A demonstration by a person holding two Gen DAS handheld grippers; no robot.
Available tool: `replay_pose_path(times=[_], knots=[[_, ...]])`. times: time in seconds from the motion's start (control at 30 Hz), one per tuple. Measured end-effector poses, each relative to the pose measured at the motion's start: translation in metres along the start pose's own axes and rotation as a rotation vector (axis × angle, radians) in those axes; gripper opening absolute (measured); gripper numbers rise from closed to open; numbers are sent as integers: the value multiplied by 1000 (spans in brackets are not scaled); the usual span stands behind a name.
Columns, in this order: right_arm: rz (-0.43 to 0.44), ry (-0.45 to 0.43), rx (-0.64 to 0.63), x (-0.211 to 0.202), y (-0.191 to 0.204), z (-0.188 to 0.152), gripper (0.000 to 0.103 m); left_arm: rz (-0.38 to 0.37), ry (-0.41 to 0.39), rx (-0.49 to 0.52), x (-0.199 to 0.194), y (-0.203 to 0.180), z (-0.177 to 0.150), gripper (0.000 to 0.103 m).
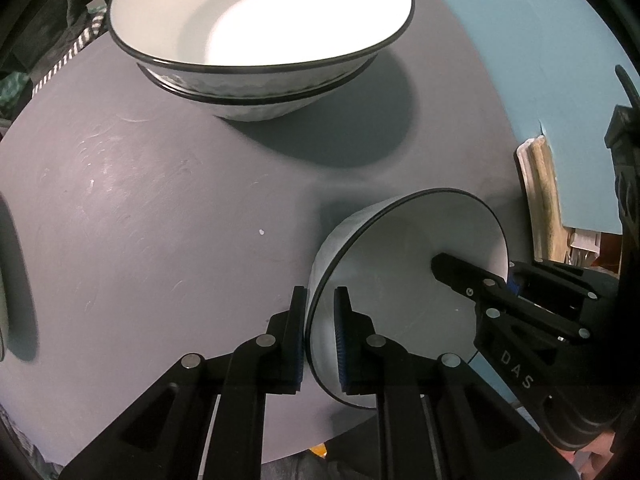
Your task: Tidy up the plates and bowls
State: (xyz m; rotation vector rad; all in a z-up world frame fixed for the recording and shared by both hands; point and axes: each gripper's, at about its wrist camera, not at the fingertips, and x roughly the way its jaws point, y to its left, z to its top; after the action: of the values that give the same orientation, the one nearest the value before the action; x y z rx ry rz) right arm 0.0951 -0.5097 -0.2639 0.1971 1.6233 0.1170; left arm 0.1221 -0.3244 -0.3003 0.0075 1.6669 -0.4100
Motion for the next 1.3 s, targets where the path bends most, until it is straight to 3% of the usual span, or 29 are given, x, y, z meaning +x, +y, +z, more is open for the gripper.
replay_pose_path(times=[0.47,1.3], knots=[[-17,-19,-39,-27,18,13,6,-12,-17,-35,-20,4,6,12],[12,-71,-102,-68,39,40,6,-17,-136,-105,-84,19,21,12]])
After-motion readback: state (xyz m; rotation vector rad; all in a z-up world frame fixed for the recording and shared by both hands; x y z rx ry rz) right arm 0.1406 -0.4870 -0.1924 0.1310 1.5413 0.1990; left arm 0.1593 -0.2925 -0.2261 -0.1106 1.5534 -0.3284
